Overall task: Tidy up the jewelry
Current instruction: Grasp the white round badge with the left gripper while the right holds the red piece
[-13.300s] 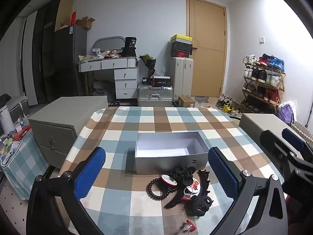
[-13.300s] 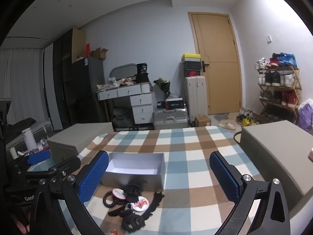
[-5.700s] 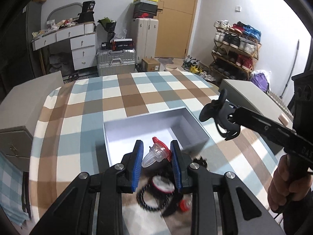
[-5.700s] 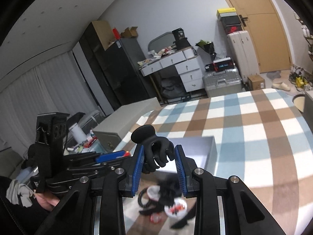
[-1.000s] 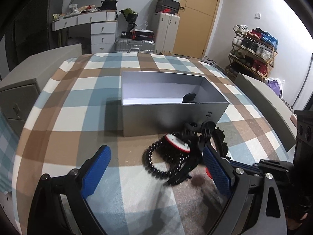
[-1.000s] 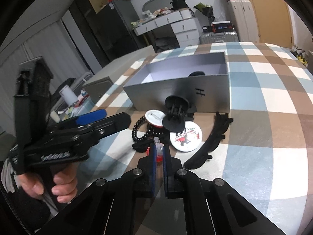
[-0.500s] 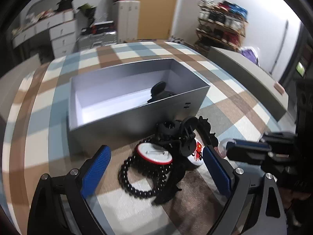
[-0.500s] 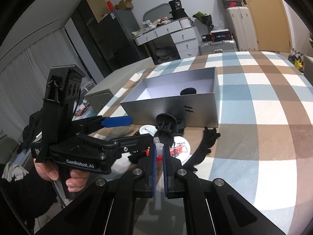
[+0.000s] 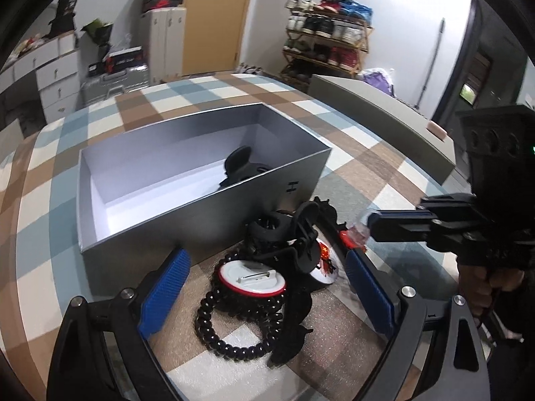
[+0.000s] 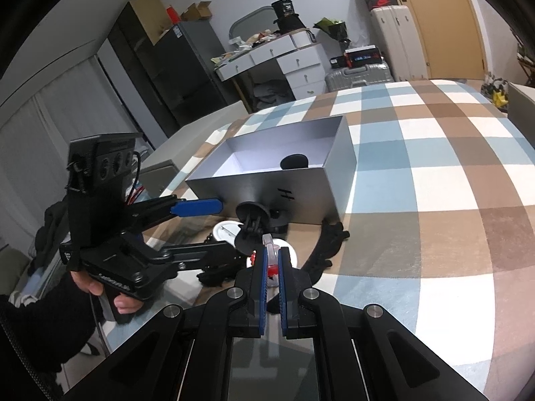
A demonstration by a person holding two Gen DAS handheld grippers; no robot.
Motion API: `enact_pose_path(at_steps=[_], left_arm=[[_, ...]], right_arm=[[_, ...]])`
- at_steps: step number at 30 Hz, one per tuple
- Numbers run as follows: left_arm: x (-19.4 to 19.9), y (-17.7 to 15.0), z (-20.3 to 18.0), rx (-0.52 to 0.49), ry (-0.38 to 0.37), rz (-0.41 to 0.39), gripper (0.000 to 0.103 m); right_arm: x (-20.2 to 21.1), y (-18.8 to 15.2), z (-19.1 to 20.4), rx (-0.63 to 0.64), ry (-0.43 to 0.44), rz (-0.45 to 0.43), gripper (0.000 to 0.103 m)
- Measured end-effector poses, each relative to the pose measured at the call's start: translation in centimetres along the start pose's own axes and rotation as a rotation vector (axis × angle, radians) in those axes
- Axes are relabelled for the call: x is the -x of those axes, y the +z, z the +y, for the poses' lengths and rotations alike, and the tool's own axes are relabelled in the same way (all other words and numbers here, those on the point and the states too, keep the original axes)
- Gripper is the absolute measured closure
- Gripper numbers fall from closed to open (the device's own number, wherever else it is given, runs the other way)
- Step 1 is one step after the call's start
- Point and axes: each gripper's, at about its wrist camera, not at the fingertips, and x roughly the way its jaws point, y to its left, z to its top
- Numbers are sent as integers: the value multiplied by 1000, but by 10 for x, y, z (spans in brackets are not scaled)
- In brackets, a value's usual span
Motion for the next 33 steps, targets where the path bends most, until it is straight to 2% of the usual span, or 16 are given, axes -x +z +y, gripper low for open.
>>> enact_pose_path(at_steps=[3,5,6,7,18,25,30,33], left_arm=[[-6,0,0,-15,-11,16,33],[-10,1,5,4,-5,41,41],[-9,0,7,13,-21,39,49],[-8,1,7,19,-29,33,51],[-3,-4,9,46,-4,49,62],[1,-9,14,79,-18,45,63],[3,-11,12,58,-23,38,63],[4,-12,9,33,-9,34,67]], right_arm=[[-3,0,-2,-10,-4,8,98],[-3,0,-2,-14,-4,10,98],[-4,-1,-3,-16,-3,12,98],[-4,-1,-2,-17,-4,13,98],[-8,-3,-4,-21,-10,25,98],[-8,-4,-4,-25,-7,23,98],[-8,-4,-6,-33,-5,24,97],[-9,-4,-6,-33,-7,27,97]])
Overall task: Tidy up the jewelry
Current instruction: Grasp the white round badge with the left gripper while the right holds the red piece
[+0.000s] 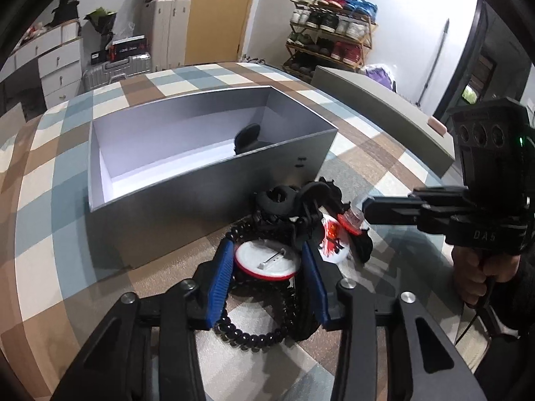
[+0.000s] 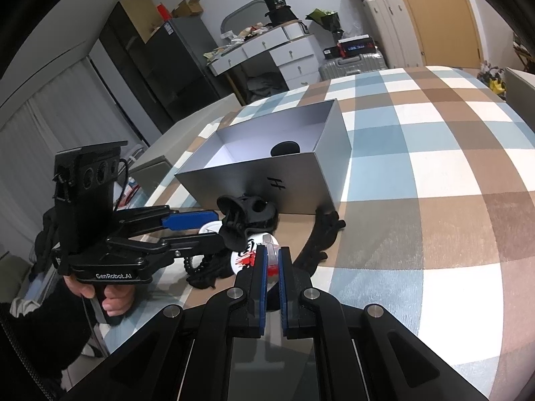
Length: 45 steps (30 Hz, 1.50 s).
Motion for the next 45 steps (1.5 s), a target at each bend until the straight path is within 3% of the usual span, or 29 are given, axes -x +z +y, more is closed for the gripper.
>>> enact_pose_path(at_steps=[8,19,20,21,24,30,32,34,36,42,45], left_arm=[[7,-8,-3,14,4,-4,67],[29,-7,-12,22,51,-71,67],[30,-6,-14,19,58,-75,72],[31,-5,-16,16,60,-74,99],[32,-2,-16,33,88,-69,100],[33,-3,-3,110,54,-87,100],[34,-5,-1,156,18,-67,88],[35,-10,-6,164,-13,-69,58],[39,-13,-20,140,-46,-76,49],[25,-25,-64,48,-107,-22,47],[13,-27,-76,12,-83,6,47]], right_arm=[[-1,0,-1,-6,3,2,97],[2,1,0,-9,6,-8,97],[3,2,1,-8,10,-12,97],[4,2,1,-7,12,-16,97],[10,5,4,-4,39,-43,97],[10,9,10,14,43,-45,97],[10,8,9,12,43,-43,97],[9,7,8,8,40,-40,97],[10,7,7,4,36,-41,97],[18,5,0,-5,5,-51,97],[23,4,-4,-10,-6,-56,97]])
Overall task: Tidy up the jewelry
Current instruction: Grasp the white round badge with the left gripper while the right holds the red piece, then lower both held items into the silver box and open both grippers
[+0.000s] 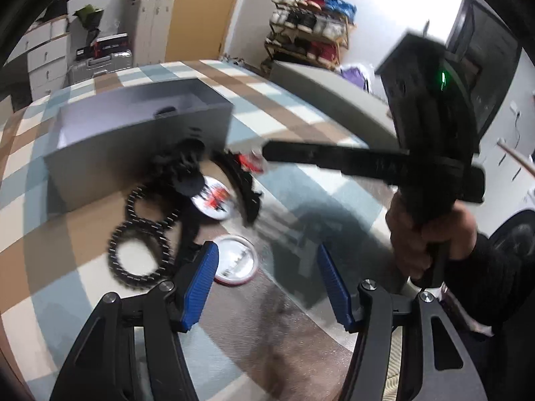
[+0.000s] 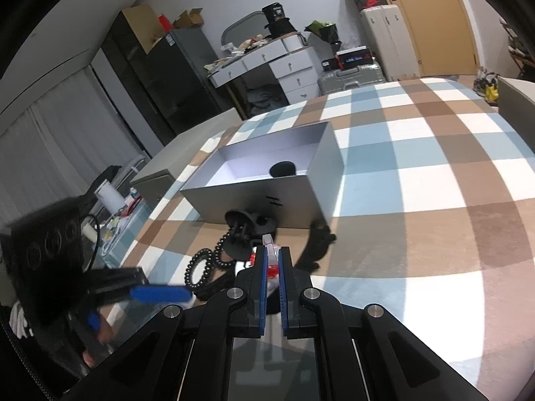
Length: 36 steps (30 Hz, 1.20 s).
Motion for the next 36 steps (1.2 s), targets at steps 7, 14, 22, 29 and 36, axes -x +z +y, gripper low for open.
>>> enact_pose_path(at_steps=[7,14,22,29,36], left_arm=[[-17,4,7,14,135,55,47],[-29,5,2,0,165,66,47],[-33,2,-9,-86,237,82,66],[-15,3,-13,-83,231,40,66],[21,31,1,-27,290,-72,66]], right_arm=[[7,-5,-5,-17,-6,-7,97],[7,-6,-6,-23,5,-15,97],[10,-6,-8,-29,4,-24,97],[14,-3,-10,-36,14,-37,97],[21,19,-1,-11,59,-81,97]])
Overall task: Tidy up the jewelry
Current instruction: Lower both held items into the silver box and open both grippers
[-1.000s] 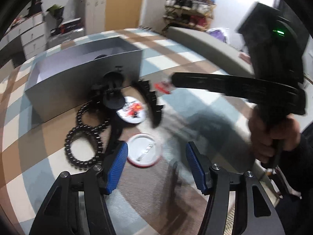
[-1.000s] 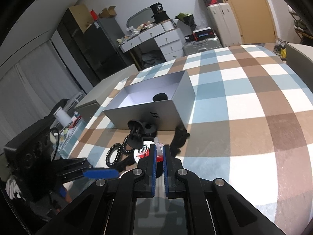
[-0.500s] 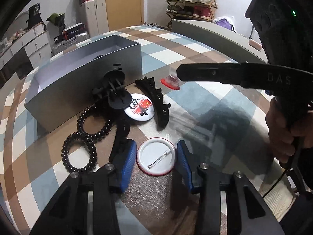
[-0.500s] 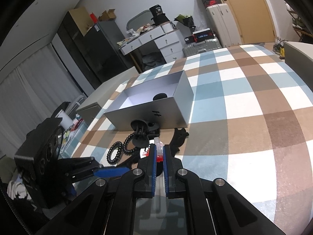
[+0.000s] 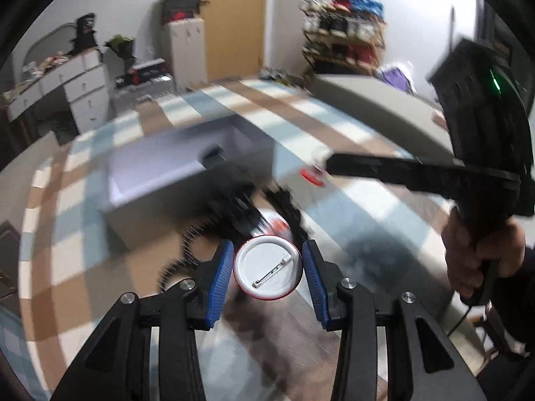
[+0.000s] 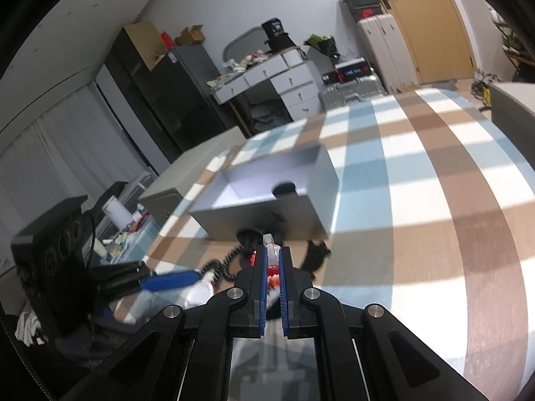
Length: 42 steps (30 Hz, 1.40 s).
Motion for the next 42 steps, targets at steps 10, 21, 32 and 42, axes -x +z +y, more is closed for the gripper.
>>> enact_pose_path(at_steps=[10,21,32,42], left_arm=[[-2,48,46,149,50,-105,66],[-39,58,85,266,49,-59,66],[-59,58,94,295,10,-7,66],[-60,57,100,317,-13,-6,65]], right_arm=[[-20,50,23,98,43,-29,97],[-77,82,22,136,30,22,97],[-126,77,7,115,-18,141,97],[-131,78,1,79,-26,152,94]])
